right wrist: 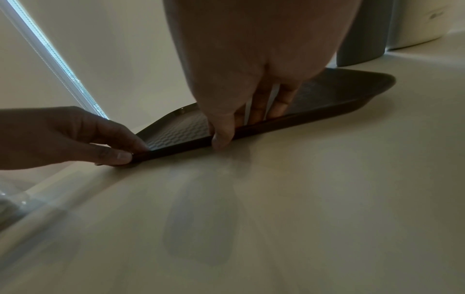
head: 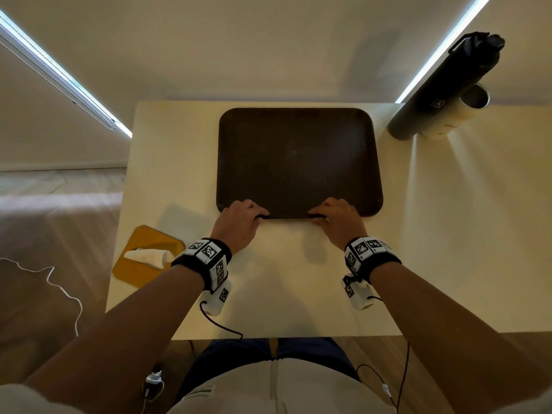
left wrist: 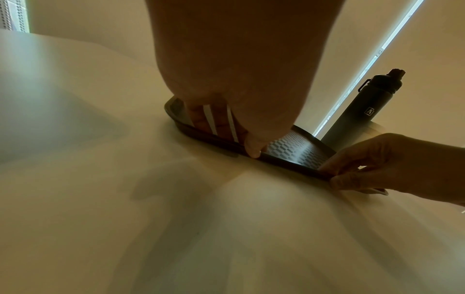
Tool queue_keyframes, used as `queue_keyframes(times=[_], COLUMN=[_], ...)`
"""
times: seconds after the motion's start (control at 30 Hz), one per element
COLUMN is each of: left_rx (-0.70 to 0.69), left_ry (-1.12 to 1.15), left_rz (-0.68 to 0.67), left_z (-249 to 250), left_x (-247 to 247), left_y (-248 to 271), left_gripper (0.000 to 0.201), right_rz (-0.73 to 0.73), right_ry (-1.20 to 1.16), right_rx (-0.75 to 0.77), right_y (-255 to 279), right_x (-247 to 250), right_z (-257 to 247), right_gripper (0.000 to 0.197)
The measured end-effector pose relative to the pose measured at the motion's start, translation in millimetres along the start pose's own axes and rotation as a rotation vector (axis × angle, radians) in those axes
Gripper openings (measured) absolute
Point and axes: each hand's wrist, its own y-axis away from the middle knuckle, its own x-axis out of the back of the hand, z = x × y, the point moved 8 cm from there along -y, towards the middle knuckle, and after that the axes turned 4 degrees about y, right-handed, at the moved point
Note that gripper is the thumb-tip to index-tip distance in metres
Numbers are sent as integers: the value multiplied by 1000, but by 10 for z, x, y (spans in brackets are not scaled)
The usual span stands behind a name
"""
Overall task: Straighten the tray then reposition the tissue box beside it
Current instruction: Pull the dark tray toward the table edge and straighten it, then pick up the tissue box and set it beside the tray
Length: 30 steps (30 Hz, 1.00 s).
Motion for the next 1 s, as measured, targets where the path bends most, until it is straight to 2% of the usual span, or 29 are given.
queue_keyframes(times=[0.53,0.67,0.8,0.9,1.0], left_rx=[31,44,-4,9,80], left_ry=[14,56,96,92,70], left_rz=[37,-7,68,188,325], left_z=[-6,26,126,89,-105], left_x=[-7,-11,187,445,733], left_y=[51,71,282,649,1169], left_gripper=[26,30,44,49,52], right_rz=[-15,-25,-45,-63,-99], right_ry=[14,49,39,-54,-140], right_rx=[20,30,139,291,465], right_y=[11,44,104,176,248], right_x=[-13,-18,17,75,79], right_z=[-15,-54,-351,-836,-1440], right_gripper=[23,28,46,52,54])
